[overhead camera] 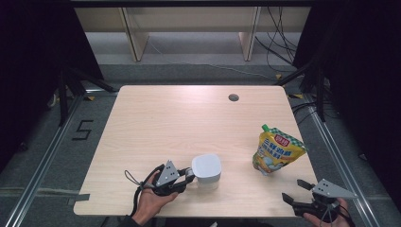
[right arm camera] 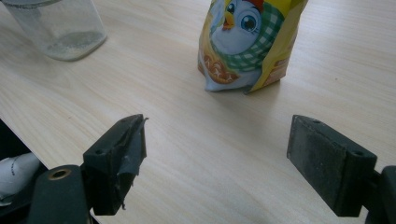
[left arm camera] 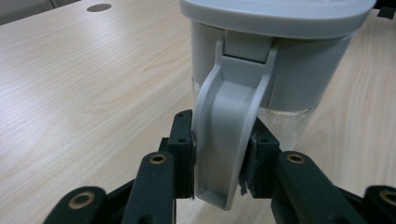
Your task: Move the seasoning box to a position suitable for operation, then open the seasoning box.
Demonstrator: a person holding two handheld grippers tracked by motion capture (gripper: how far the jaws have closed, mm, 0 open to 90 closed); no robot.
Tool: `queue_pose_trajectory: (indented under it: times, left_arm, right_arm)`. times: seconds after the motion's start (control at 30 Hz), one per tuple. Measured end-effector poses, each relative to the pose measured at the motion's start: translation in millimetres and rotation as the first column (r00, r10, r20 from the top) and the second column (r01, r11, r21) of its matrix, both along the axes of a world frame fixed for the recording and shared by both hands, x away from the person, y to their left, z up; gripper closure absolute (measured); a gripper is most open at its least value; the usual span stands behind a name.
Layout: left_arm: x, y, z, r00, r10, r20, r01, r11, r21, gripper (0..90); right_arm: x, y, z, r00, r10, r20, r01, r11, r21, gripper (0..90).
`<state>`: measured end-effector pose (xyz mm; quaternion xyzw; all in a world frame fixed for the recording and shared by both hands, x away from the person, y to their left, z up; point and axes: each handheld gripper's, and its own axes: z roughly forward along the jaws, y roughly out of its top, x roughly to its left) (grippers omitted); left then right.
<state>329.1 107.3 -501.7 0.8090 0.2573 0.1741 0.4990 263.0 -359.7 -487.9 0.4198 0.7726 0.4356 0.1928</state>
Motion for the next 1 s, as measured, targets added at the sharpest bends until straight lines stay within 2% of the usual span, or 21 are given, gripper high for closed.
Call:
queue_pose_trajectory:
  times: [0.03, 0.07, 0.1, 0.13, 0.17, 0.37, 0.4, 0.43, 0.47, 0.5, 0.53, 0.63, 0.7, 0.73, 0.77, 0.8, 0.87, 0.9, 0.93, 0.97, 1.0]
  left_arm:
    - [1.1, -0.5, -0.8, 0.9999, 0.009, -0.009, -0.009, 0.9999, -0.014, 68.5]
    - [3.6, 0.8, -0.1, 1.0000, 0.001, 0.004, -0.001, 1.0000, 0.003, 68.5]
    - [3.1, 0.1, -0.7, 0.9997, 0.020, -0.011, -0.020, 0.9997, -0.014, 68.6]
    - [4.6, 1.2, -0.5, 0.9998, 0.016, -0.009, -0.016, 0.9999, -0.004, 68.7]
    - [5.2, 0.8, -1.4, 0.9998, 0.015, -0.017, -0.015, 0.9997, -0.019, 68.7]
    - [7.7, 2.4, -1.0, 0.9999, 0.013, 0.006, -0.013, 0.9999, -0.006, 68.6]
    - [6.5, 1.8, -1.7, 0.9994, 0.031, -0.013, -0.031, 0.9992, -0.024, 68.3]
    - [7.2, 2.6, -0.9, 0.9997, 0.026, -0.004, -0.026, 0.9994, -0.021, 66.4]
    - [5.8, 3.1, 0.0, 0.9987, 0.041, -0.031, -0.042, 0.9986, -0.033, 60.4]
    - [6.8, 4.8, 1.5, 0.9993, 0.028, -0.024, -0.029, 0.9990, -0.034, 60.4]
    - [4.2, 7.4, 4.7, 0.9977, 0.062, -0.030, -0.063, 0.9973, -0.039, 49.2]
    - [1.7, 11.8, 8.8, 0.9976, 0.067, -0.021, -0.067, 0.9974, -0.026, 45.8]
    - [-1.9, 16.1, 12.4, 0.9981, 0.038, -0.048, -0.039, 0.9991, -0.015, 41.4]
    - [-4.7, 18.4, 14.0, 0.9981, 0.037, -0.049, -0.037, 0.9993, -0.004, 40.7]
    - [-7.5, 20.1, 15.4, 0.9977, 0.040, -0.054, -0.040, 0.9992, -0.008, 39.5]
    - [-11.3, 24.4, 19.2, 0.9963, 0.037, -0.078, -0.038, 0.9992, -0.013, 36.2]
    - [-15.2, 25.9, 23.6, 0.9942, 0.038, -0.101, -0.040, 0.9990, -0.018, 33.0]
    - [-15.2, 25.9, 23.6, 0.9942, 0.038, -0.101, -0.040, 0.9990, -0.018, 32.2]
    - [-17.2, 26.4, 26.7, 0.9948, 0.028, -0.098, -0.030, 0.9994, -0.019, 32.2]
    - [-18.7, 26.3, 29.9, 0.9959, 0.014, -0.090, -0.016, 0.9996, -0.024, 32.0]
    - [-21.5, 24.7, 32.4, 0.9946, 0.024, -0.101, -0.028, 0.9987, -0.043, 31.6]
  right_arm:
    - [0.0, 0.0, 0.0, 1.0000, 0.000, 0.000, 0.000, 1.000, 0.000, 20.6]
    - [-0.9, 1.3, -0.9, 0.9998, -0.009, -0.019, 0.010, 1.000, 0.015, 20.6]
    - [-0.5, 1.4, -1.2, 0.9997, -0.015, -0.019, 0.015, 1.000, 0.012, 20.6]
    - [1.0, -0.7, -1.2, 1.0000, 0.006, -0.006, -0.006, 1.000, 0.009, 20.6]
    - [1.2, -0.5, -1.1, 1.0000, 0.006, -0.006, -0.006, 1.000, 0.011, 20.6]
    - [0.9, 0.8, -0.5, 0.9999, 0.006, -0.009, -0.006, 1.000, 0.004, 20.6]
    - [0.6, 2.3, -0.9, 0.9998, -0.006, -0.018, 0.006, 1.000, 0.010, 20.6]
    - [-0.2, 2.4, -0.1, 0.9997, -0.002, -0.024, 0.002, 1.000, 0.020, 20.6]
    - [-0.2, 2.4, -0.2, 0.9997, -0.001, -0.025, 0.002, 1.000, 0.018, 20.6]
    - [-0.2, 2.4, -0.2, 0.9997, -0.001, -0.025, 0.002, 1.000, 0.018, 20.6]
    - [-0.7, 2.5, 0.1, 0.9996, -0.001, -0.027, 0.002, 1.000, 0.017, 20.6]
    - [0.6, 1.1, 0.2, 0.9999, 0.007, -0.011, -0.006, 1.000, 0.012, 20.6]
    - [-0.1, 2.0, 0.1, 0.9998, 0.000, -0.022, 0.001, 1.000, 0.016, 20.6]
    - [0.0, 2.3, 0.1, 0.9996, -0.001, -0.027, 0.002, 1.000, 0.016, 20.7]
    - [2.9, 0.7, -0.7, 0.9999, 0.010, 0.005, -0.010, 1.000, -0.011, 20.7]
    - [3.5, 0.4, -0.3, 0.9999, 0.011, 0.009, -0.011, 1.000, -0.013, 20.7]
    - [3.1, 1.1, -0.5, 0.9999, 0.008, 0.009, -0.008, 1.000, -0.016, 20.7]
    - [3.1, 1.1, -0.5, 0.9999, 0.008, 0.009, -0.008, 1.000, -0.016, 20.7]
    - [0.5, 3.0, 0.3, 0.9999, 0.001, -0.016, 0.000, 1.000, 0.010, 20.7]
    - [1.3, 2.6, 0.4, 1.0000, 0.006, 0.001, -0.006, 1.000, -0.005, 20.7]
    - [1.2, 2.1, 1.5, 0.9999, 0.014, 0.009, -0.013, 1.000, -0.009, 20.7]
